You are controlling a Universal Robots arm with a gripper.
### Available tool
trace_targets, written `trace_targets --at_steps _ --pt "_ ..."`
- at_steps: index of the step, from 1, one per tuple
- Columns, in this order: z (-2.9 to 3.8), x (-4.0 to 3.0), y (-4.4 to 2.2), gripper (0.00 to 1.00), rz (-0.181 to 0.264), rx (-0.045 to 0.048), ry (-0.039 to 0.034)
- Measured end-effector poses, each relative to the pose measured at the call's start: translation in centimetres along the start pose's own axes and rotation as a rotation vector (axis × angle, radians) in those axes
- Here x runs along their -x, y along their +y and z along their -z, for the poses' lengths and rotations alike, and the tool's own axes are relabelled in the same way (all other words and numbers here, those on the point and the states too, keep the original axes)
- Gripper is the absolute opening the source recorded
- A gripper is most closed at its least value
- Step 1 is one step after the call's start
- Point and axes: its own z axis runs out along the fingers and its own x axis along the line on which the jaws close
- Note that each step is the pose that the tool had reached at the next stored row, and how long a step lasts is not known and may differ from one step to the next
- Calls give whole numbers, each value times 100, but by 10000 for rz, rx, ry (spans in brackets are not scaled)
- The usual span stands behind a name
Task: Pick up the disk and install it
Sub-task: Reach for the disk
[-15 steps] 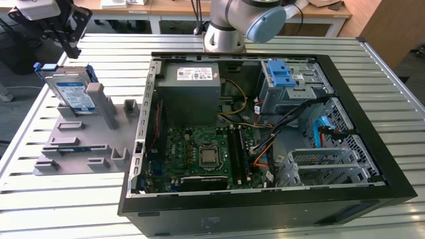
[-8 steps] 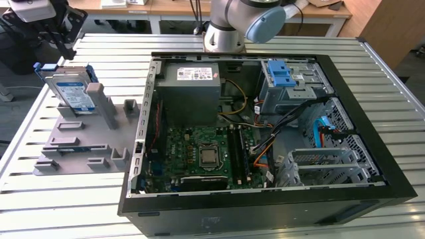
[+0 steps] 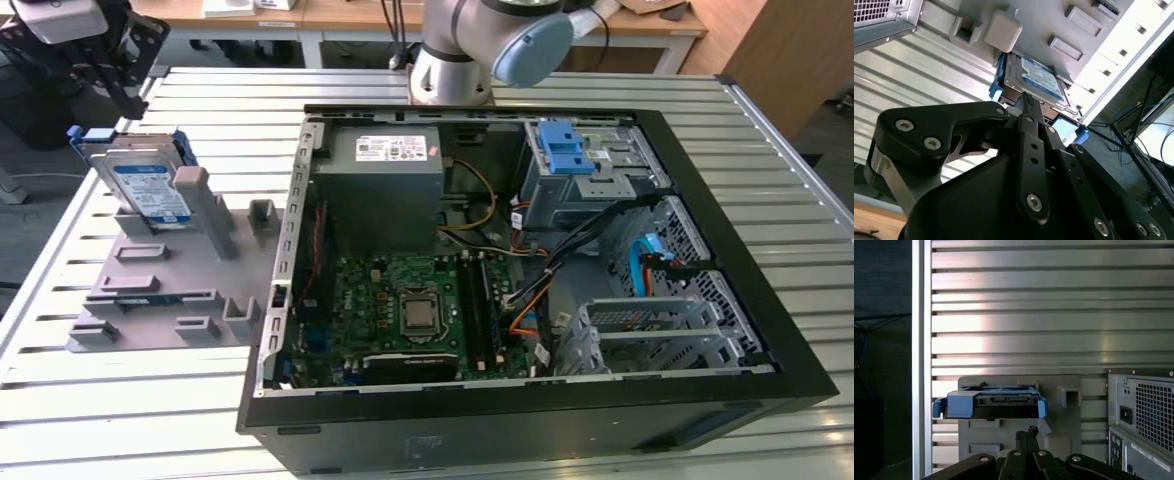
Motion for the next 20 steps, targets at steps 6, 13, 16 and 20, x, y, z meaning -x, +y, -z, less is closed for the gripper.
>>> trace_targets --at_steps 6,13,16,20 --pt "-7 -102 4 11 -1 1 -1" --pt "-21 -206 32 11 -1 1 -2" --pt "-29 -262 47 11 -38 1 -2" --pt "-44 -313 65 11 -214 -3 -9"
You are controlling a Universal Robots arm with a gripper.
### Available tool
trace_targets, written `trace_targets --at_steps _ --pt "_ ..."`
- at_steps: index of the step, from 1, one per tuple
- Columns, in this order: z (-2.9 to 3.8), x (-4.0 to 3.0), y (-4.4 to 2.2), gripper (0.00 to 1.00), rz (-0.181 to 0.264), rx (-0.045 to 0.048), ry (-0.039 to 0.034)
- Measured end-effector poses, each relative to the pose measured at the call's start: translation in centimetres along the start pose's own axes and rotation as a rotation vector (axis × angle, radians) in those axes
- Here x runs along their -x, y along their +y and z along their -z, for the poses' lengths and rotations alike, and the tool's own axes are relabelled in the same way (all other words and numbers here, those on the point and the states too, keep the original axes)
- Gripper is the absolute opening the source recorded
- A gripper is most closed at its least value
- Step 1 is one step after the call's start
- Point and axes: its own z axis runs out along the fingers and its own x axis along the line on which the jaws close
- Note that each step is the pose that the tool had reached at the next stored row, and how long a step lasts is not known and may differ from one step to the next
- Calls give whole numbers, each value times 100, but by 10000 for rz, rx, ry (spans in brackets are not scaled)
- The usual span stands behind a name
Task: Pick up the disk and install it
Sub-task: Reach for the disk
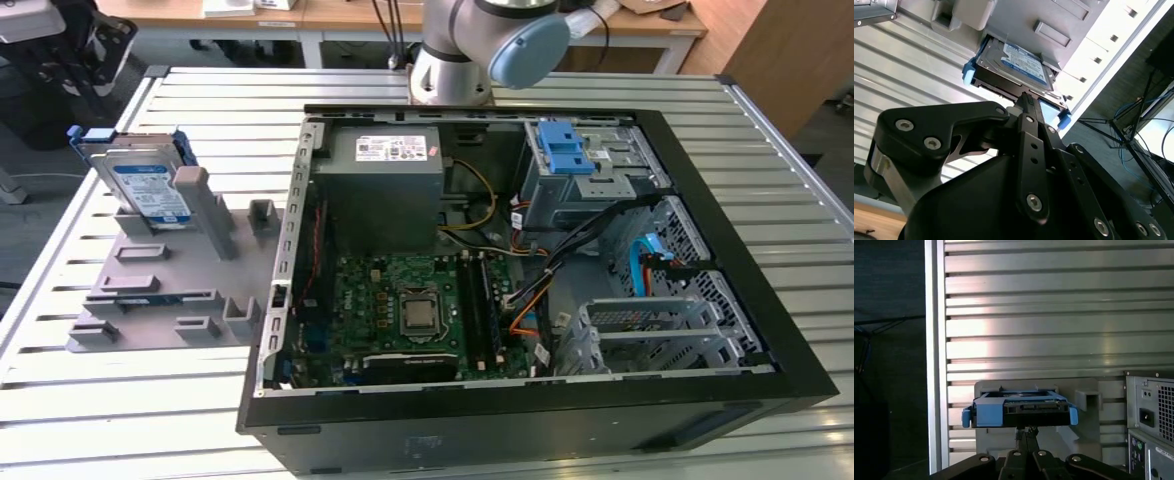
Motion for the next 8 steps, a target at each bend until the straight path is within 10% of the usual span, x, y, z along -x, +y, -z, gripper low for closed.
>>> trace_targets --at_steps 8 --pt "-26 -95 11 11 -272 -5 -12"
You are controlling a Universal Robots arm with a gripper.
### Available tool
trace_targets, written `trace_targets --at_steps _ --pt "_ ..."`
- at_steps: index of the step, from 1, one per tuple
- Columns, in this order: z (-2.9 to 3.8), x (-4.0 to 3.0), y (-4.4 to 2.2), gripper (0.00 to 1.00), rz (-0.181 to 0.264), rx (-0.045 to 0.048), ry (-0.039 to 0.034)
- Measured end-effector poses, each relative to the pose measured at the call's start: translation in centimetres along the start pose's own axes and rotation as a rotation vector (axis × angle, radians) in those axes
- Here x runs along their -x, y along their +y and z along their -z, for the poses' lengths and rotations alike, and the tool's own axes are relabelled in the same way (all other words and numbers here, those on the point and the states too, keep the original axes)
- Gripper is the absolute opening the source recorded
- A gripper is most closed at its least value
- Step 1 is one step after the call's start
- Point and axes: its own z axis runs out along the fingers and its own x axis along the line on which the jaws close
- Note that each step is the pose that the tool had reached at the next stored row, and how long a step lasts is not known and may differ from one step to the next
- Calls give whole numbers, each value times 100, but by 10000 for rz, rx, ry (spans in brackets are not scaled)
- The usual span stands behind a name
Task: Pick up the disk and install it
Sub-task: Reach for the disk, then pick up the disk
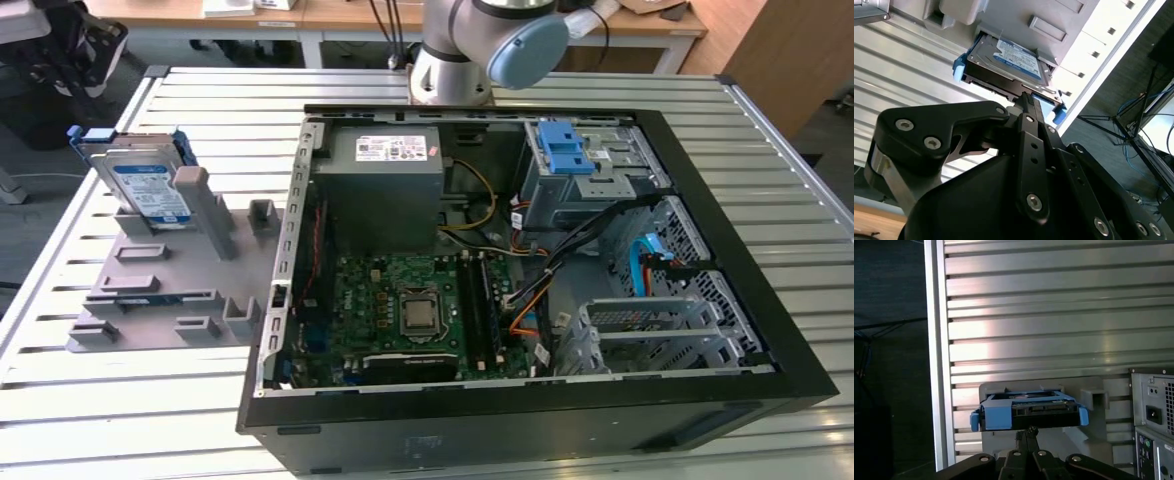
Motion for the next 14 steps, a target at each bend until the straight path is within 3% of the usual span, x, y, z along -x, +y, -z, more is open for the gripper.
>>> trace_targets --at_steps 7,14 --pt "-15 -124 -9 11 -2 0 0" --pt "-15 -133 -10 11 -2 0 0"
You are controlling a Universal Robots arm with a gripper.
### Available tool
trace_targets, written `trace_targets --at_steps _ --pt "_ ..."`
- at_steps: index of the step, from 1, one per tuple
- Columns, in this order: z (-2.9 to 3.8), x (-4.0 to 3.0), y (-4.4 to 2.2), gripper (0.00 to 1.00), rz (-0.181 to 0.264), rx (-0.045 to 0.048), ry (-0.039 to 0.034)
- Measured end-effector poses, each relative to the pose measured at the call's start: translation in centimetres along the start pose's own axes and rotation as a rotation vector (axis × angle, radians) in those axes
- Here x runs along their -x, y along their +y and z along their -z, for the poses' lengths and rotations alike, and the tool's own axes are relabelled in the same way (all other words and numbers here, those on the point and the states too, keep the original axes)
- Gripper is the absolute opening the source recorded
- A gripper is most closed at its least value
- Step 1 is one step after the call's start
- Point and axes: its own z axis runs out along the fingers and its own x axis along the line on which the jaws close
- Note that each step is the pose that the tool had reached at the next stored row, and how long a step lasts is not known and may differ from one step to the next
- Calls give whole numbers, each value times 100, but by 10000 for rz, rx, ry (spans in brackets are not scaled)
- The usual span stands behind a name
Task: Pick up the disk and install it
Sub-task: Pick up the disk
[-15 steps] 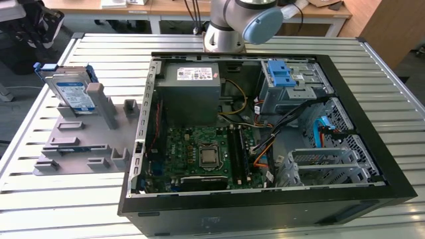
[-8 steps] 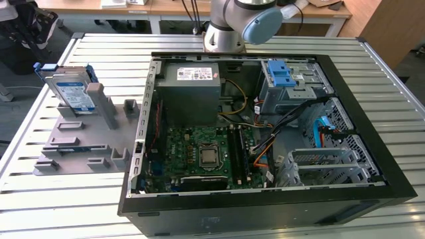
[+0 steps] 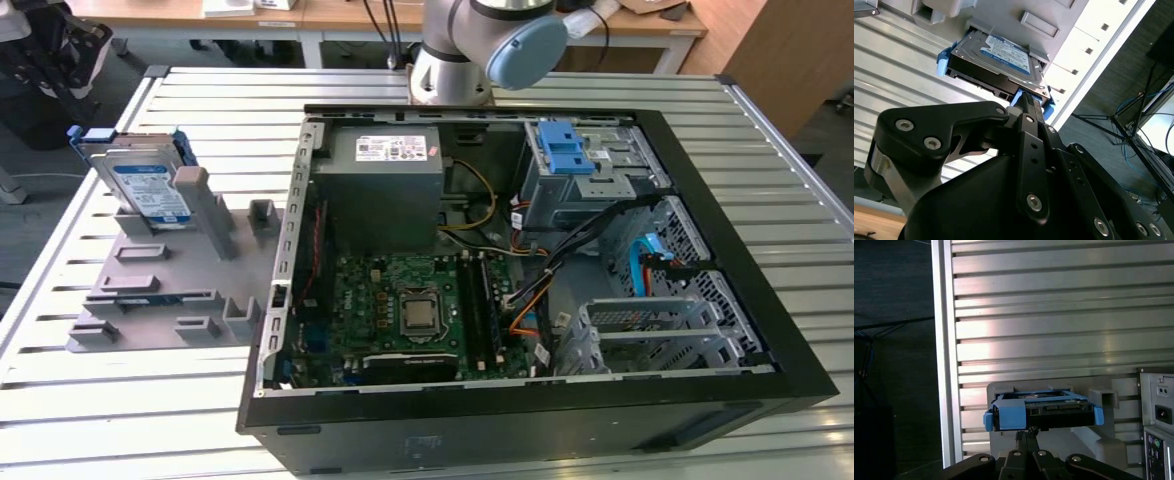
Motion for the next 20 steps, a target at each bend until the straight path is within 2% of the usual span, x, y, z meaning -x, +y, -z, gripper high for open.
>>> trace_targets --at_steps 13,20 --pt "0 -1 0 11 14 0 0" --pt "0 -2 0 11 188 -2 7"
